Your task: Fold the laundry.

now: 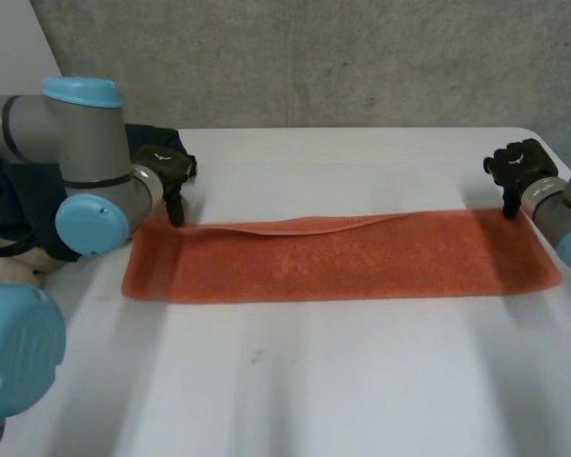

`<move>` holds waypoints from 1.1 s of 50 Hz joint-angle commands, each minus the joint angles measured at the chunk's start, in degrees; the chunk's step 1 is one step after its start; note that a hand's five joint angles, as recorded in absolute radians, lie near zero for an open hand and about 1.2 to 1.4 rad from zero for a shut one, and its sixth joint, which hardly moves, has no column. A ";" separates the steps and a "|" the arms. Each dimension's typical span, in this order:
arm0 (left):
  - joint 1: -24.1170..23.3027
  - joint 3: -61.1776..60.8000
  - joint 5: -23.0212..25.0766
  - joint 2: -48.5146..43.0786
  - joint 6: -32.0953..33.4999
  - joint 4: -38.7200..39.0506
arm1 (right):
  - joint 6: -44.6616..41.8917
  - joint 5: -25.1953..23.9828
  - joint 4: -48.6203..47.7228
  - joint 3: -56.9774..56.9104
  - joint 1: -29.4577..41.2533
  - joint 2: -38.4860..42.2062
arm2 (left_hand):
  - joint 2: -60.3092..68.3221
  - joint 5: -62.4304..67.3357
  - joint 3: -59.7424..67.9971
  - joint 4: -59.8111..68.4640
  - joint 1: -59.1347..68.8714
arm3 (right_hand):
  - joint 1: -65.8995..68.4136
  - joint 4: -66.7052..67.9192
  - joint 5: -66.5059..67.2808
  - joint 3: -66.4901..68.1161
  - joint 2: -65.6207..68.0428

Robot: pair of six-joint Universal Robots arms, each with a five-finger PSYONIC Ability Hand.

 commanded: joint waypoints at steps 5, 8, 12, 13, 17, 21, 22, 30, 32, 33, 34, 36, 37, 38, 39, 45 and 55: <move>-1.20 -3.31 -2.54 8.41 -0.06 2.66 | 5.54 4.00 3.56 0.48 -0.32 -4.80 | -15.60 -15.07 -15.64 -15.00 -8.52 | -13.97 -16.49 -14.73 -15.73 -14.12; -1.46 -9.99 -1.23 14.03 0.46 4.76 | 9.85 1.02 4.61 5.40 -1.99 -10.17 | -15.60 -15.07 -15.64 -15.00 -8.52 | -13.97 -16.49 -14.73 -15.73 -14.12; -1.29 -19.83 1.50 19.92 1.87 8.02 | 10.30 -4.87 9.35 12.51 -4.71 -16.06 | -15.60 -15.07 -15.64 -15.00 -8.52 | -13.97 -16.49 -14.73 -15.73 -14.12; -1.11 -23.50 2.63 21.76 2.40 9.50 | 9.43 -6.62 12.15 15.49 -5.85 -17.63 | -15.60 -15.07 -15.64 -15.00 -8.52 | -13.97 -16.49 -14.73 -15.73 -14.12; -1.81 -32.22 6.15 23.89 3.98 13.72 | 5.31 -8.05 17.61 23.58 -9.36 -19.93 | -15.60 -15.07 -15.64 -15.00 -8.52 | -13.97 -16.49 -14.73 -15.73 -14.12; -3.04 -36.36 7.30 22.31 7.58 15.84 | 3.10 -8.84 15.61 29.75 -12.53 -20.81 | -15.60 -15.07 -15.64 -15.00 -8.52 | -13.97 -16.49 -14.73 -15.73 -14.12; -3.13 -37.24 6.95 20.92 9.50 16.45 | 3.18 -9.36 13.34 31.76 -13.41 -20.99 | -15.60 -15.07 -15.64 -15.00 -8.52 | -13.97 -16.49 -14.73 -15.73 -14.12; -1.99 -33.30 3.96 13.35 14.35 18.83 | 5.46 -9.98 4.97 38.19 -15.17 -23.01 | -15.60 -15.07 -15.64 -15.00 -8.52 | -13.97 -16.49 -14.73 -15.73 -14.12; -2.08 -30.32 3.79 10.37 14.71 19.45 | 6.08 -10.07 4.88 38.90 -15.09 -23.97 | -15.60 -15.07 -15.64 -15.00 -8.52 | -13.97 -16.49 -14.73 -15.73 -14.12; -2.08 -29.09 3.61 9.31 14.79 19.71 | 6.26 -10.07 4.88 39.07 -15.09 -24.15 | -15.60 -15.07 -15.64 -15.00 -8.52 | -13.97 -16.49 -14.73 -15.73 -14.12; -1.90 -26.20 3.09 7.04 14.97 20.15 | 6.87 -10.07 4.62 39.59 -15.00 -24.67 | -15.60 -15.07 -15.64 -15.00 -8.52 | -13.97 -16.49 -14.73 -15.73 -14.12; -1.47 -22.33 1.95 5.00 14.79 20.85 | 7.57 -10.16 4.44 40.04 -14.91 -25.03 | -15.60 -15.07 -15.64 -15.00 -8.52 | -13.97 -16.49 -14.73 -15.73 -14.12; -0.77 -17.96 0.20 2.99 14.62 21.90 | 8.19 -10.42 4.09 40.47 -14.91 -25.55 | -15.60 -15.07 -15.64 -15.00 -8.52 | -13.97 -16.49 -14.73 -15.73 -14.12; -0.41 -15.57 -0.95 2.01 14.36 22.34 | 8.45 -10.51 3.92 40.74 -14.91 -25.91 | -15.60 -15.07 -15.64 -15.00 -8.52 | -13.97 -16.49 -14.73 -15.73 -14.12; -0.15 -13.19 -2.00 1.22 14.01 22.78 | 8.63 -10.68 3.74 41.09 -14.82 -26.17 | -15.60 -15.07 -15.64 -15.00 -8.52 | -13.97 -16.49 -14.73 -15.73 -14.12; 0.91 4.03 -7.73 -6.68 11.54 17.54 | 9.51 -11.74 2.33 42.67 -15.00 -27.76 | -15.60 -15.07 -15.64 -15.00 -8.52 | -13.97 -16.49 -14.73 -15.73 -14.12; 1.17 -3.57 -5.27 -1.96 10.40 9.95 | 7.32 -12.79 2.42 44.52 -15.88 -27.05 | -15.60 -15.07 -15.64 -15.00 -8.52 | -13.97 -16.49 -14.73 -15.73 -14.12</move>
